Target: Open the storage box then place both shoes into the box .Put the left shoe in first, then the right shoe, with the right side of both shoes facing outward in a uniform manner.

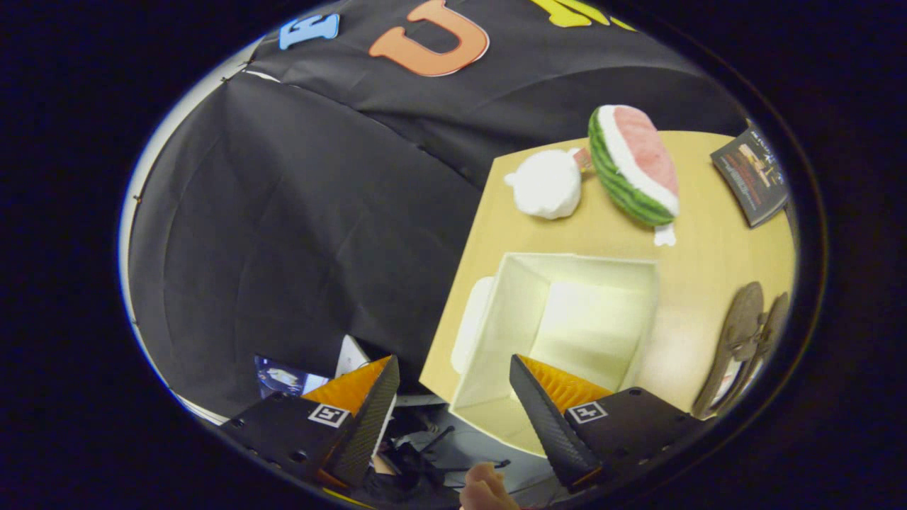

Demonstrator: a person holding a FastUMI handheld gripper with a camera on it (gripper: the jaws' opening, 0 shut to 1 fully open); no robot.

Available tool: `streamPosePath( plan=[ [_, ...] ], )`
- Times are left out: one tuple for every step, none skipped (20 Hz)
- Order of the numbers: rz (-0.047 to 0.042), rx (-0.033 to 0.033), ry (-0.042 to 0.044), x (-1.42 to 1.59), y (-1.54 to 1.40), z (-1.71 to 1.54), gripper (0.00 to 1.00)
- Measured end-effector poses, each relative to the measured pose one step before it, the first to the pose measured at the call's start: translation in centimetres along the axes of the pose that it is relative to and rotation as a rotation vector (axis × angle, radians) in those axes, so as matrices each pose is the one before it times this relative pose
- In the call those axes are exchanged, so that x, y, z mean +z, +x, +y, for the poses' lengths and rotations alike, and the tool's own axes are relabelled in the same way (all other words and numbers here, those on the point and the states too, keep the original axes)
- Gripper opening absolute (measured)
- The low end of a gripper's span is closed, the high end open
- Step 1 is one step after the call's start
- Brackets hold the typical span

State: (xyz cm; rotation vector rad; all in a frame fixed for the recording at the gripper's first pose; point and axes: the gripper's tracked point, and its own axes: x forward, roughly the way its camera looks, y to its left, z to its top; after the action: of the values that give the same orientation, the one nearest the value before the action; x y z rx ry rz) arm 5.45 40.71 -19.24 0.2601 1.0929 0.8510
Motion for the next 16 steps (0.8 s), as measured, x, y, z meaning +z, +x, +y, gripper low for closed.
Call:
streamPosePath(
  plan=[
    [-0.00338,-0.02586,-0.00051,-0.080,-0.939,-1.967,0.96],
    [-0.00410,-0.02298,-0.00041,-0.006,-0.808,-1.904,0.96],
    [-0.00326,-0.02092,-0.00008,-0.114,-0.920,-1.881,0.96],
    [0.00126,-0.01921,-0.00127,-0.192,-0.832,-1.793,0.96],
    [0.00253,-0.02353,-0.00117,-0.323,-0.756,-1.973,0.96],
    [0.00361,-0.02217,-0.00225,-0.351,-0.516,-1.856,0.96],
    [0.00926,-0.01606,-0.00770,-0.544,-0.458,-1.651,0.96],
    [0.01017,-0.01692,-0.01085,-0.709,-0.473,-1.540,0.96],
    [0.00906,-0.02432,-0.01084,-0.744,-0.161,-1.743,0.96],
    [0.01201,-0.02935,-0.01392,-0.972,0.146,-1.788,0.96],
    [0.01183,-0.03234,-0.01314,-0.589,0.119,-1.643,0.96],
    [0.01097,-0.02924,-0.01163,-0.814,0.319,-1.732,0.96],
    [0.00968,-0.03189,-0.00895,-0.722,0.215,-1.701,0.96],
    [0.01239,-0.03534,-0.00294,-0.793,0.237,-1.591,0.96],
    [0.00443,-0.03237,0.00622,-0.439,0.355,-1.252,0.96],
    [0.00442,-0.02976,0.01135,-0.520,0.489,-1.142,0.95]
  ],
)
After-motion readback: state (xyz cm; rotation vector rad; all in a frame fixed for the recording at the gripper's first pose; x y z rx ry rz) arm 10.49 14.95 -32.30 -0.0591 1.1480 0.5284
